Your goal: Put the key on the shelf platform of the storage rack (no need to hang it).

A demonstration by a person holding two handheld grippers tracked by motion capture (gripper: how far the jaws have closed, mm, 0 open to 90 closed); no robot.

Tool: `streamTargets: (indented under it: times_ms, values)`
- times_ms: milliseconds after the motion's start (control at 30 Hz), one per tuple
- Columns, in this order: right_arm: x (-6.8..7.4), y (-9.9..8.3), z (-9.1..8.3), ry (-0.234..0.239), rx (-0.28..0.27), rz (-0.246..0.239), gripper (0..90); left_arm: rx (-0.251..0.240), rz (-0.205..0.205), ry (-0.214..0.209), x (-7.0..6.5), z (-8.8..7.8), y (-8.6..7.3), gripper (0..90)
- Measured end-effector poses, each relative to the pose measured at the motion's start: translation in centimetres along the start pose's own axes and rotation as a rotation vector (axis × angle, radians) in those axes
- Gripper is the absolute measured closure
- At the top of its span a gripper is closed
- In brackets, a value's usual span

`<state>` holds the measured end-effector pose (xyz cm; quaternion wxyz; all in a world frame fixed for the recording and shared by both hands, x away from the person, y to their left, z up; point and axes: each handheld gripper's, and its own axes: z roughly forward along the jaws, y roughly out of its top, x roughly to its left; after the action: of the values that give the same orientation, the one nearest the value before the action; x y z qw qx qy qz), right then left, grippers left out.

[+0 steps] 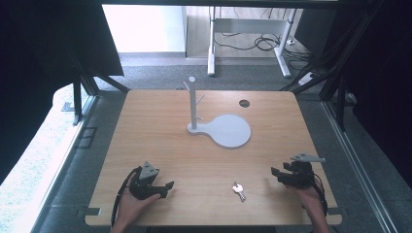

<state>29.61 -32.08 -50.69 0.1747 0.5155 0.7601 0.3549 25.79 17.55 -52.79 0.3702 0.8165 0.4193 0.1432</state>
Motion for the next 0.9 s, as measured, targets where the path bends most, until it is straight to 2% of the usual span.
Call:
streamTargets:
  times_ms: [333,367,467,533,567,767,900]
  values:
    - [1.1,2.1,-1.5,0.013,0.080,-0.070,46.7,-0.002,0.027,-0.023,-0.5,0.3,0.7,24.7]
    - [1.4,2.5,-1.7,0.031,0.096,-0.082,47.9,0.001,0.027,-0.024,-0.6,0.5,0.7,24.7]
    - [1.6,2.9,-1.8,0.088,0.098,-0.078,49.9,0.002,0.031,-0.026,-0.7,0.5,0.7,24.7]
    - [1.7,3.0,-1.8,0.098,0.103,-0.081,50.2,0.002,0.033,-0.025,-0.7,0.5,0.7,24.7]
    - [2.0,3.2,-1.7,0.118,0.115,-0.086,50.8,0.001,0.029,-0.025,-0.7,0.5,0.7,24.7]
    - [3.1,3.9,-1.3,0.116,0.151,-0.130,52.5,0.004,0.034,-0.029,-0.6,0.5,0.7,24.7]
    - [4.1,4.5,-0.9,0.149,0.186,-0.162,56.4,0.004,0.032,-0.030,-0.6,0.5,0.6,24.7]
